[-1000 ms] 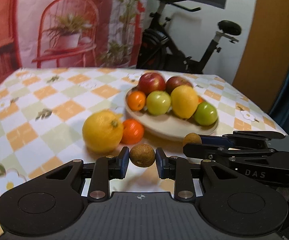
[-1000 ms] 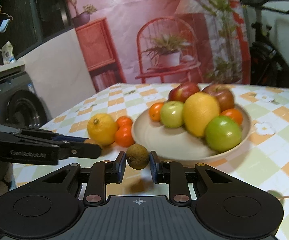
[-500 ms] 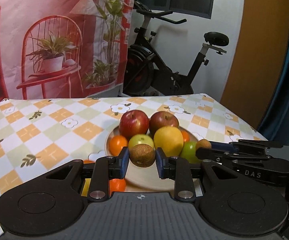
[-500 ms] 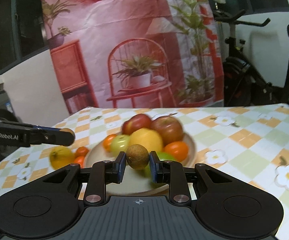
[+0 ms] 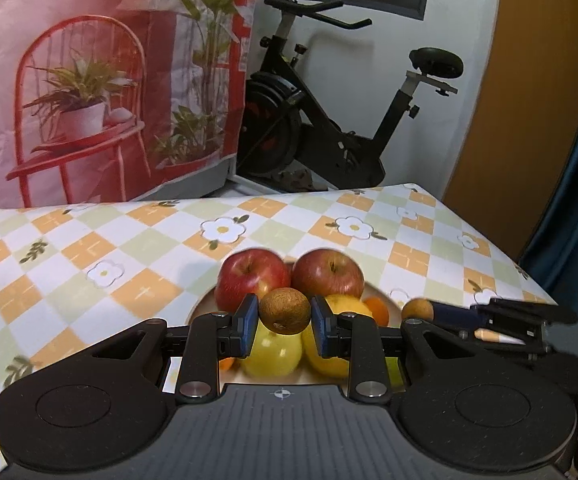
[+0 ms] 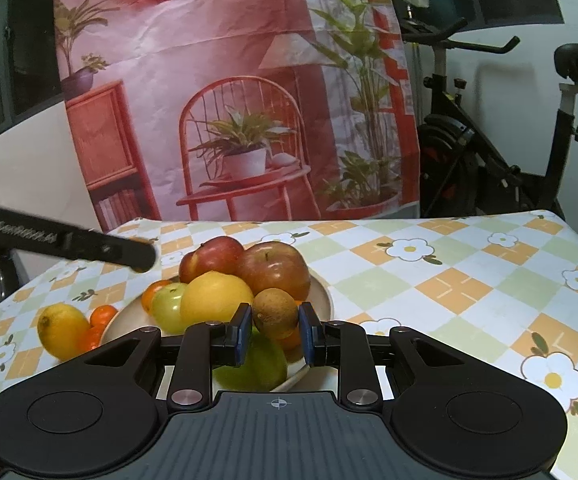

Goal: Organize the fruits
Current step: 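Lower both brown fruits onto the plate and open both grippers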

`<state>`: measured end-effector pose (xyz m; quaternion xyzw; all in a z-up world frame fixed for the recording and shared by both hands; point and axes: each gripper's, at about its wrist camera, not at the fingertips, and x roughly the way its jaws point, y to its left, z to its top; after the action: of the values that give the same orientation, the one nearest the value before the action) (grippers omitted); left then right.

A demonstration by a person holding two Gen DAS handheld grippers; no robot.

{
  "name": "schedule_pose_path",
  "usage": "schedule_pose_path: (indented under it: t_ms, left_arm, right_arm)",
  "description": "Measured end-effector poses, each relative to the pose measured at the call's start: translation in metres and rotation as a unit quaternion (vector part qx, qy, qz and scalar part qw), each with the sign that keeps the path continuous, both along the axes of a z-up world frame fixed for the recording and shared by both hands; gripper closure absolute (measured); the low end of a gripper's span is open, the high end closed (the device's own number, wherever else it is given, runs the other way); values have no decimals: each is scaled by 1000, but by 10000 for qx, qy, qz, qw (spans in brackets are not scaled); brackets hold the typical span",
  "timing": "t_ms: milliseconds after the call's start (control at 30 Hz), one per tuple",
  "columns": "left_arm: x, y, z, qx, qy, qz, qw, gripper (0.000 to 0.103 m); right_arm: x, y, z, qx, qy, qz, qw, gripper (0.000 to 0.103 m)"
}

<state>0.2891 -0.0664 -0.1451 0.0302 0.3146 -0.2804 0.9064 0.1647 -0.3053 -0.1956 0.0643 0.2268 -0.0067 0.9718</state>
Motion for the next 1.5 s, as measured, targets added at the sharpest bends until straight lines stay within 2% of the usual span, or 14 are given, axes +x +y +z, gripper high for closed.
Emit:
schedule_pose_path:
  t_ms: [333,767,1067,1300,1500]
  left_arm:
    - [29,-17,-12,97,336,-94,9993,73]
    - [38,-29,-13,241,378,-201,9988,73]
    - [34,-31,-11,271,335,-219,9988,72]
    - [33,-26,-7,226,296,-77,9993,67]
    - [26,-20,0,201,188,-30,9996,65]
  right_arm:
    - [4,-15,-10,267,12,-157,9995,80]
    - [7,-15,-12,348,38,-136,9993,80]
    - [6,-15,-12,344,35,-140,9993,76]
    - [2,-15,-12,414,-51,-156,9990,65]
    - [0,-15,-11,428,-58,-160,9989,65]
